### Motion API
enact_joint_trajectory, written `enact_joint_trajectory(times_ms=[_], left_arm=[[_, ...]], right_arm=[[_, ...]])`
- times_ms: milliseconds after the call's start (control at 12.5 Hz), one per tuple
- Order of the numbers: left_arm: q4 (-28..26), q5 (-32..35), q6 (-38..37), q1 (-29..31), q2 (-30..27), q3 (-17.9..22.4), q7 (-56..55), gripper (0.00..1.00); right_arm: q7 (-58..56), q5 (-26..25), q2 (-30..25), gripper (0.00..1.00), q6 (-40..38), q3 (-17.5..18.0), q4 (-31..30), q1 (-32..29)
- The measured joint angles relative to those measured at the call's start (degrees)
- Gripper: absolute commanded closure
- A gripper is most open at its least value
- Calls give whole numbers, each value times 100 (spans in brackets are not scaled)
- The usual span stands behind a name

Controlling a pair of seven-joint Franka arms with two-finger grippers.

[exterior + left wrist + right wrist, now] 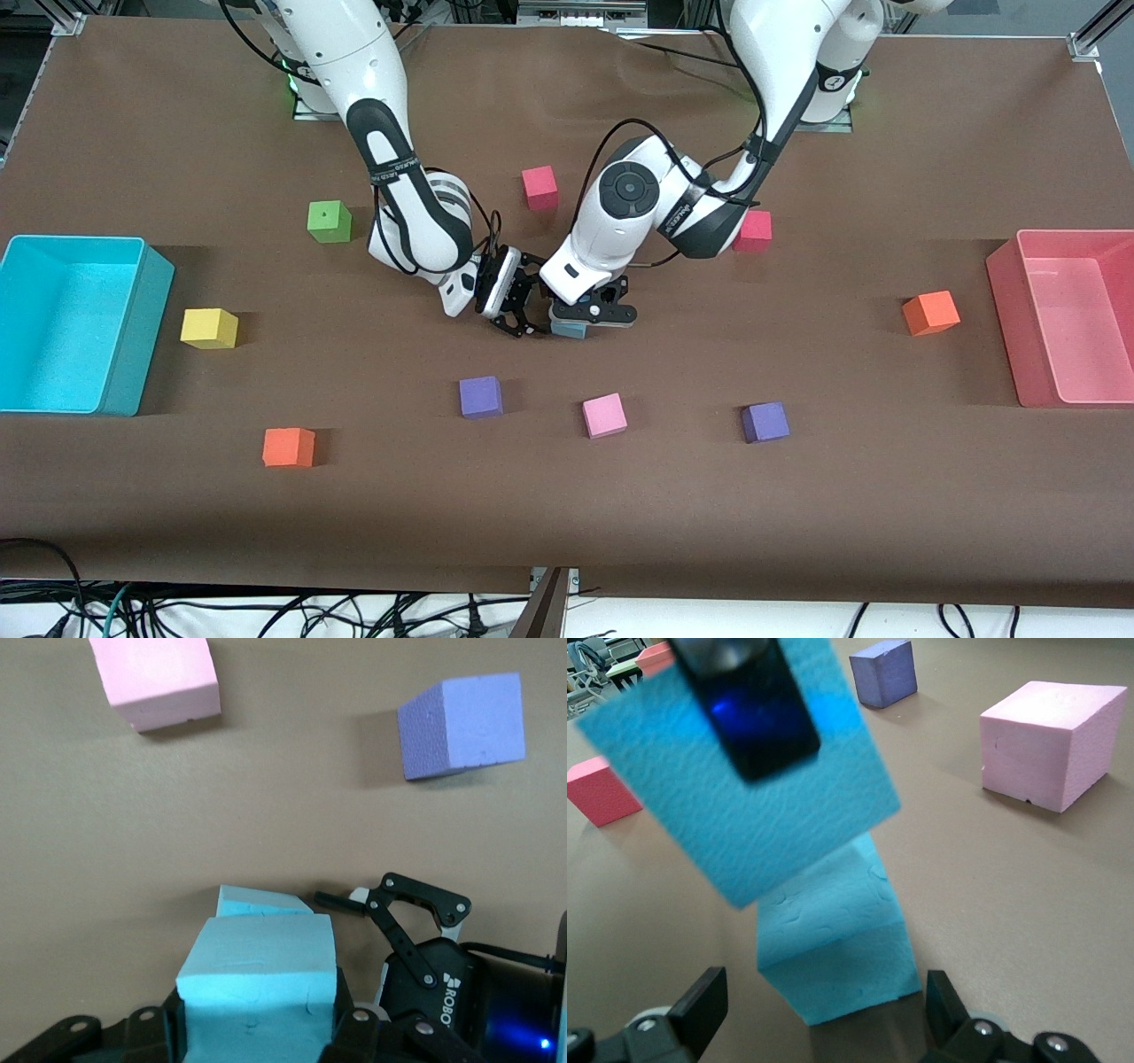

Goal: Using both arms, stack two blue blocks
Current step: 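Lower the held cyan cube onto the first cyan cube with the left gripper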

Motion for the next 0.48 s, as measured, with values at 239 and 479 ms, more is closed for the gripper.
enact_joint_trajectory(times_ms=[239, 479], left_arm=[[-2, 18, -12, -97, 163, 2, -107, 100], [13, 20, -1, -116, 245, 8, -129, 100]], right_arm=[[-6, 0, 2, 1, 0, 0, 2, -1], [-7, 2, 4, 1, -1, 0, 3, -1]])
